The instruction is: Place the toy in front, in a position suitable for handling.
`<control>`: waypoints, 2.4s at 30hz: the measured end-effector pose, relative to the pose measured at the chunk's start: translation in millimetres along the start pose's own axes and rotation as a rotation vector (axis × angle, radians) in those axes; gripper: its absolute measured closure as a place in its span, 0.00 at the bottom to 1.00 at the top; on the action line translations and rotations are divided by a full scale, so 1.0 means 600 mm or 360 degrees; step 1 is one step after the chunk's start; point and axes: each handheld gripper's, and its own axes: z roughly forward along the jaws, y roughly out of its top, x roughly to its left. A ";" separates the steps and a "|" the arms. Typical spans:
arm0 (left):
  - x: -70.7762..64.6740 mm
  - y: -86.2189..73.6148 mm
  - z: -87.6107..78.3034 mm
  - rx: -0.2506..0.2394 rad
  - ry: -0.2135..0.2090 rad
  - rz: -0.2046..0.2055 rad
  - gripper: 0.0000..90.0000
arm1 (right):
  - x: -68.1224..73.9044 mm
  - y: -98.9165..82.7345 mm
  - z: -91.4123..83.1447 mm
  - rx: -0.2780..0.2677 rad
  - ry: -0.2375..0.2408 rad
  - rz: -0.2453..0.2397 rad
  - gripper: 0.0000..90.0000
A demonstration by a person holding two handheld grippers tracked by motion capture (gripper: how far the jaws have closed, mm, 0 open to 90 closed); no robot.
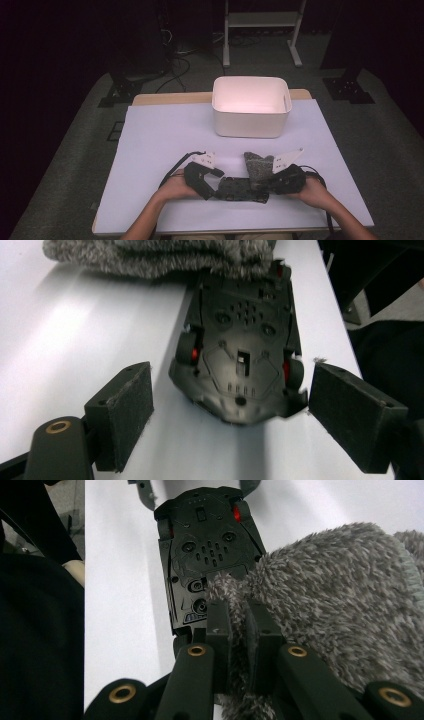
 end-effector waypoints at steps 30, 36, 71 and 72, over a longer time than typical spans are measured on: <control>0.013 0.007 0.026 0.0134 -0.0155 -0.0182 0.39 | 0.010 0.028 -0.012 -0.0008 -0.0004 -0.0070 0.91; -0.017 0.015 0.022 0.0136 -0.0005 -0.0011 0.39 | -0.010 0.067 -0.013 -0.0026 0.0010 -0.0062 0.91; -0.048 0.012 0.031 0.0091 -0.0123 0.0081 0.54 | 0.040 0.060 -0.005 -0.0044 0.0149 -0.0110 0.92; -0.049 0.012 0.031 0.0087 -0.0125 0.0093 0.58 | 0.041 0.060 -0.005 -0.0044 0.0151 -0.0116 0.92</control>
